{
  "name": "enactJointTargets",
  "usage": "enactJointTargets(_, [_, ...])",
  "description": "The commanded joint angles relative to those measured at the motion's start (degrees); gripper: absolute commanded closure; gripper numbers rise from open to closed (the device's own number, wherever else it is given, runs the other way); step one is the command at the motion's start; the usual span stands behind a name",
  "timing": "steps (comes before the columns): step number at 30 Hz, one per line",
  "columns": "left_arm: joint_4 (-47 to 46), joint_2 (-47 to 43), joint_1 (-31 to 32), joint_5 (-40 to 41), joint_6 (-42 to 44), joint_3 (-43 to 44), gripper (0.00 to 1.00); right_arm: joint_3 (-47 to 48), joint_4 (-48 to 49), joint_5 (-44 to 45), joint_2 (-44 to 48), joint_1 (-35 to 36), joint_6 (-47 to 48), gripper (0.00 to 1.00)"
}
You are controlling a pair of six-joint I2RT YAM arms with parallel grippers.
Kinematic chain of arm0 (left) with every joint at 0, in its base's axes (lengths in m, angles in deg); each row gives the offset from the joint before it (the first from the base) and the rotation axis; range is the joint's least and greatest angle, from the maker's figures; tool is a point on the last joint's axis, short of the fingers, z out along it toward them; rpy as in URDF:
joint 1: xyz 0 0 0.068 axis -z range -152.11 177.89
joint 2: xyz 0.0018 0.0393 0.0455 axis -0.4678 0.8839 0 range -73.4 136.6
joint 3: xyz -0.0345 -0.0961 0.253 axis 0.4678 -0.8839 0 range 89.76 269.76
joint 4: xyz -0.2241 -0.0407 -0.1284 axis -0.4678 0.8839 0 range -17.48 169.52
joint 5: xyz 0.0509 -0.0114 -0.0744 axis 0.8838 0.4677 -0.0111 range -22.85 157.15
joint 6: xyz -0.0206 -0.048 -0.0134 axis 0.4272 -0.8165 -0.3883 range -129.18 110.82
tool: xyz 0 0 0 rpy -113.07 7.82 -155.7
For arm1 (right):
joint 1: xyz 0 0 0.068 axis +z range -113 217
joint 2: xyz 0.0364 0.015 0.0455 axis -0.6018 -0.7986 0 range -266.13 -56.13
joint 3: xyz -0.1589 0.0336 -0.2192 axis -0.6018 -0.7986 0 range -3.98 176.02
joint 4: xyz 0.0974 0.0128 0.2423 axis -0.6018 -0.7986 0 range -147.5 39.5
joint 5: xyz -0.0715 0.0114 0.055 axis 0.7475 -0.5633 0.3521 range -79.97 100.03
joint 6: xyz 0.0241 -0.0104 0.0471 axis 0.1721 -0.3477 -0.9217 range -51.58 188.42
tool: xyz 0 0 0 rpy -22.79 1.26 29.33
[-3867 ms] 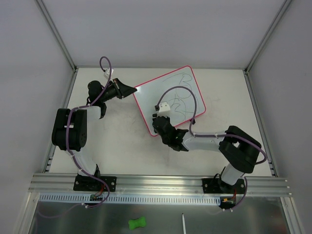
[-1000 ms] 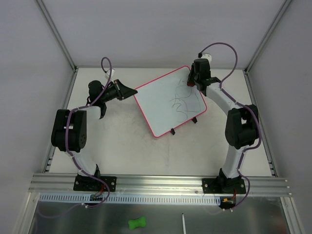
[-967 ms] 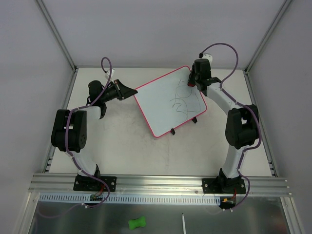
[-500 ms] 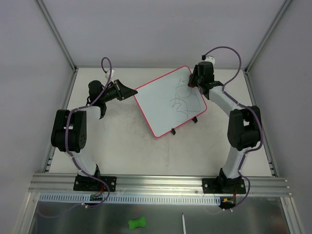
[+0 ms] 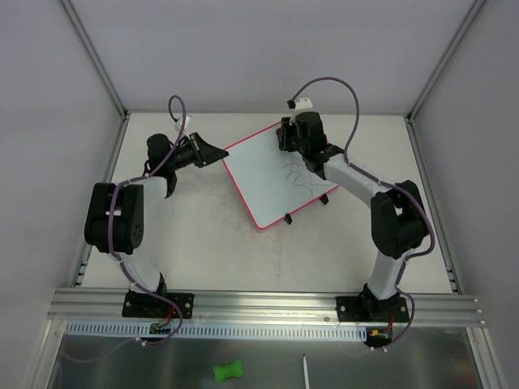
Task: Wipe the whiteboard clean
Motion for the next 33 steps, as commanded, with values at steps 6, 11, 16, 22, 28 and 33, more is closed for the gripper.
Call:
enactJointTargets(6, [-0.2, -2.2, 0.9, -1.9, 4.4, -0.8, 1.00, -0.4, -1.9, 2.4, 0.9, -0.9, -5.4, 1.00])
enactJointTargets(11, [-0.2, -2.4, 0.9, -1.7, 4.4, -0.9, 1.00, -8.6, -1.6, 6.8, 4.0, -6.0, -18.9, 1.00])
enactJointTargets(16, [-0.3, -2.4, 0.9, -1.6, 4.4, -1.0, 1.00, -15.0, -1.6, 12.8, 6.9, -9.1, -27.4, 1.00])
enactJointTargets(22, [-0.2, -2.5, 0.9, -1.6, 4.6, -1.0, 1.00, -22.1, -1.8, 17.6, 10.4, -10.5, -34.5, 1.00])
enactJointTargets(28, [-0.2, -2.7, 0.9, -1.5, 4.4, -1.0, 1.00, -27.3, -2.1, 20.1, 13.2, -10.8, -39.4, 1.00])
enactJointTargets(33, [0.0, -2.9, 0.9, -1.5, 4.5, -1.0, 1.00, -29.4, -2.5, 17.7, 12.9, -12.8, -43.5, 1.00])
